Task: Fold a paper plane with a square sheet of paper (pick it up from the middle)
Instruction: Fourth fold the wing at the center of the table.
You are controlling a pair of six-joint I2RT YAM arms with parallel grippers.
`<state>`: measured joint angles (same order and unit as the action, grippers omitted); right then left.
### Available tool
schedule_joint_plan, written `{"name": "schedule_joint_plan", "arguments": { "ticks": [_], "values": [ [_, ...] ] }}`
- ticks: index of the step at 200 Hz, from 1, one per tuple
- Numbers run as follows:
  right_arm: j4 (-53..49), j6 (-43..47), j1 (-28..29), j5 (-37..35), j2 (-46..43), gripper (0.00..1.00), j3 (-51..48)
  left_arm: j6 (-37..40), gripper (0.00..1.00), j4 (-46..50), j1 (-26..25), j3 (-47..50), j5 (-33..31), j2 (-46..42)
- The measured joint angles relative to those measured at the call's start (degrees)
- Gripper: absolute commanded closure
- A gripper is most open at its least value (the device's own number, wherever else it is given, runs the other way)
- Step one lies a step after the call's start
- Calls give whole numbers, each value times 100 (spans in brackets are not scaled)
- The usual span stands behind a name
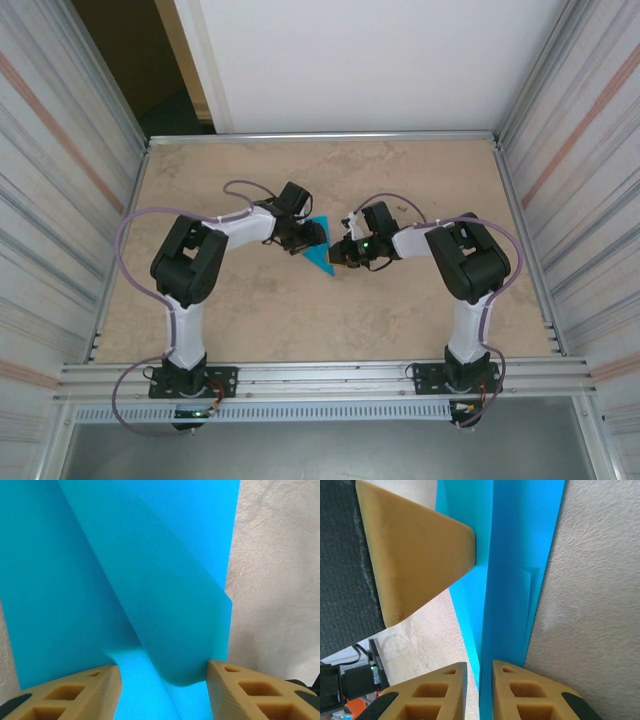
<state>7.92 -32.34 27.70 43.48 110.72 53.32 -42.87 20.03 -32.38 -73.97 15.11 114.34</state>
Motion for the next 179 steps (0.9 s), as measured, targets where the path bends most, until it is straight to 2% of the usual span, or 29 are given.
{"name": "schedule_joint_plan", "arguments": {
  "ticks": [65,103,136,179],
  "values": [
    [-282,175,210,-588,-186,82,4,2,44,304,-22,-240,-28,122],
    [-520,286,319,-918,-225,84,94,2,43,448,-26,-361,-24,192],
    [-538,295,317,-951,-223,89,94,4,42,529,-26,-404,-22,221],
    [-535,275,254,-826,-203,87,81,4,42,573,-28,-439,-22,245]
  ]
}}
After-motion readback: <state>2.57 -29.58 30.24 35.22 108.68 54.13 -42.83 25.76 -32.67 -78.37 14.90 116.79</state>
